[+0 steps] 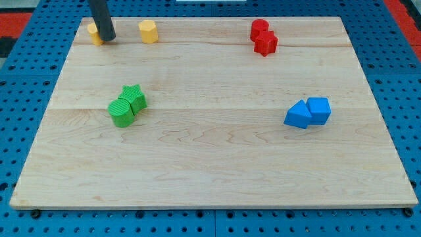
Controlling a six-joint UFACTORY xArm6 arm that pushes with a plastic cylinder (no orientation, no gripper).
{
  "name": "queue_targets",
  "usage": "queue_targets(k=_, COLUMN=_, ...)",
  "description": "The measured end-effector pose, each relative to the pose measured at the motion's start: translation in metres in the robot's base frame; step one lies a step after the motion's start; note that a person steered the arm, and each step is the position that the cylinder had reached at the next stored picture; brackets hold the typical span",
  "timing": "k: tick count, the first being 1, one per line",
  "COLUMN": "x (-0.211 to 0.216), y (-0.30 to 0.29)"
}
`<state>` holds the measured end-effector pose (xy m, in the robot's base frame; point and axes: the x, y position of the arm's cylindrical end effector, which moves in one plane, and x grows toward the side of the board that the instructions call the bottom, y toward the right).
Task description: Slide the yellow hexagon closer to the yellow heart
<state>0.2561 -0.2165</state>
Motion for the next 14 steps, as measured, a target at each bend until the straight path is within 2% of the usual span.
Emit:
queue_targets(k=1, x=0.018, y=0.040)
queue_targets(k=2, x=0.046, y=0.114)
queue_targets(k=3, x=0.040, y=0.155)
queue_targets(k=4, x=0.005, y=0.155)
queue_targets(k=8, x=-0.023, y=0.064)
queue_targets(k=9, x=-0.025, y=0.053)
queue_targets(k=10, x=-0.028, y=0.091)
queue_targets(k=11, x=-0.045, y=0.090)
queue_targets(k=13, x=-0.056, y=0.034)
queue_targets(k=14, x=-0.056, y=0.028)
